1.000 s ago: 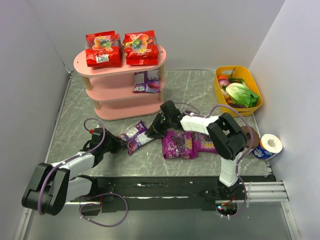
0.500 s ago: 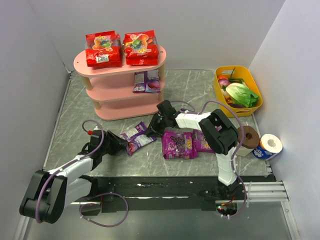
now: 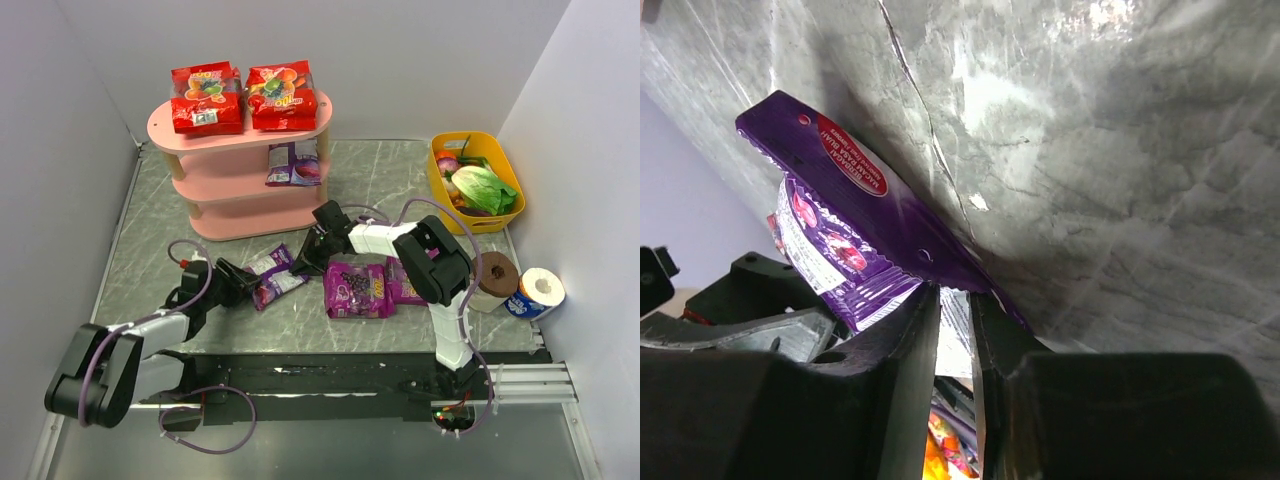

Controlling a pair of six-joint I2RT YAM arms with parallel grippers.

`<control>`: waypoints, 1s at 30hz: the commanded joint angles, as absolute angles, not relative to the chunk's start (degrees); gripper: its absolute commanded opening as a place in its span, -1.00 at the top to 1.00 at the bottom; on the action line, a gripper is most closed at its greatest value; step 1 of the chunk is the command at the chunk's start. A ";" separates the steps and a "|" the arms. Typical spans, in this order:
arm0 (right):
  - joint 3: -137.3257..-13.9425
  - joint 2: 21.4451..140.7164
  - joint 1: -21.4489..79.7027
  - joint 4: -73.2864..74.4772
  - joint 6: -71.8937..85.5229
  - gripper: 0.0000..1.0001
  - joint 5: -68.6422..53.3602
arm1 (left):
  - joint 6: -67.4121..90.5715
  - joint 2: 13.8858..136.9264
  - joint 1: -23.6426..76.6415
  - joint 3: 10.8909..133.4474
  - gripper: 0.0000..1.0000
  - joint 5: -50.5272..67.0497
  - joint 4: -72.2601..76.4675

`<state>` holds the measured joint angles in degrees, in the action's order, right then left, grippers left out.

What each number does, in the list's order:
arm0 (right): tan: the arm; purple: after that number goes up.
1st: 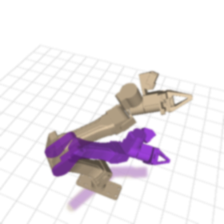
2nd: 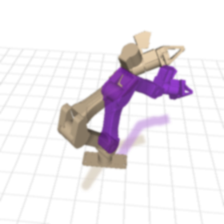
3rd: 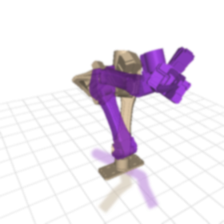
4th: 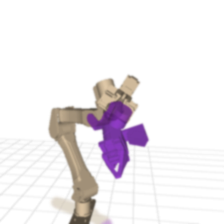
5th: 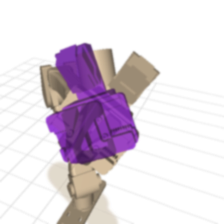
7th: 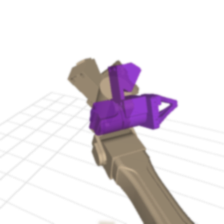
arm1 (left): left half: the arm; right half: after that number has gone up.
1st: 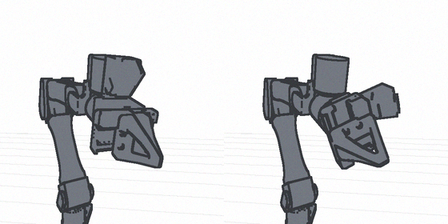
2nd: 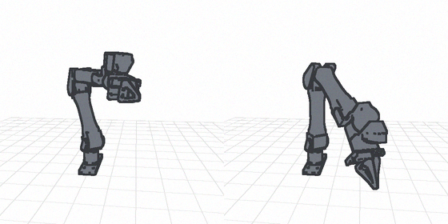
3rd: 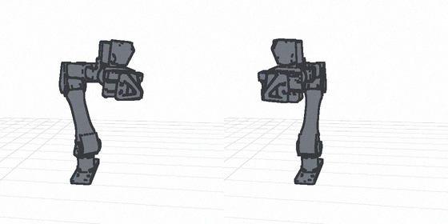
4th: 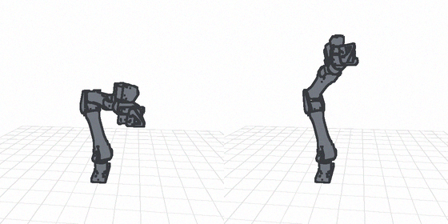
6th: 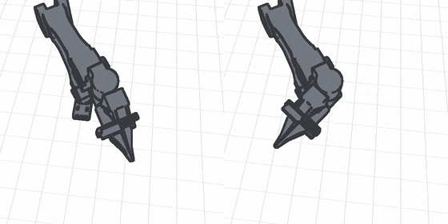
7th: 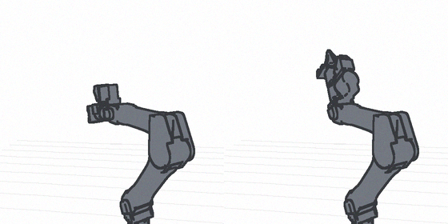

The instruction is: Place and organize the candy bags onto the shelf

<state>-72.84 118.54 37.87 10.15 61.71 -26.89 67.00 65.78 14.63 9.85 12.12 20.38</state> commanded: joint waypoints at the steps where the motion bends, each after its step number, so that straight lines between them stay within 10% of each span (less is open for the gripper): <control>1: -71.98 121.11 37.88 14.50 60.56 0.50 -24.44 | 66.62 71.00 14.68 8.35 -0.04 13.62 19.86; 16: -68.48 110.05 36.65 15.30 58.53 0.24 -21.62 | 66.00 55.84 14.59 14.32 0.98 11.34 1.77; 22: -64.34 96.80 34.81 15.47 59.59 -0.27 -18.82 | 68.72 45.73 14.24 21.08 0.98 9.41 -11.59; 30: -61.79 86.05 33.22 17.66 59.33 -0.36 -16.44 | 74.35 38.15 13.18 32.32 0.98 6.42 -17.75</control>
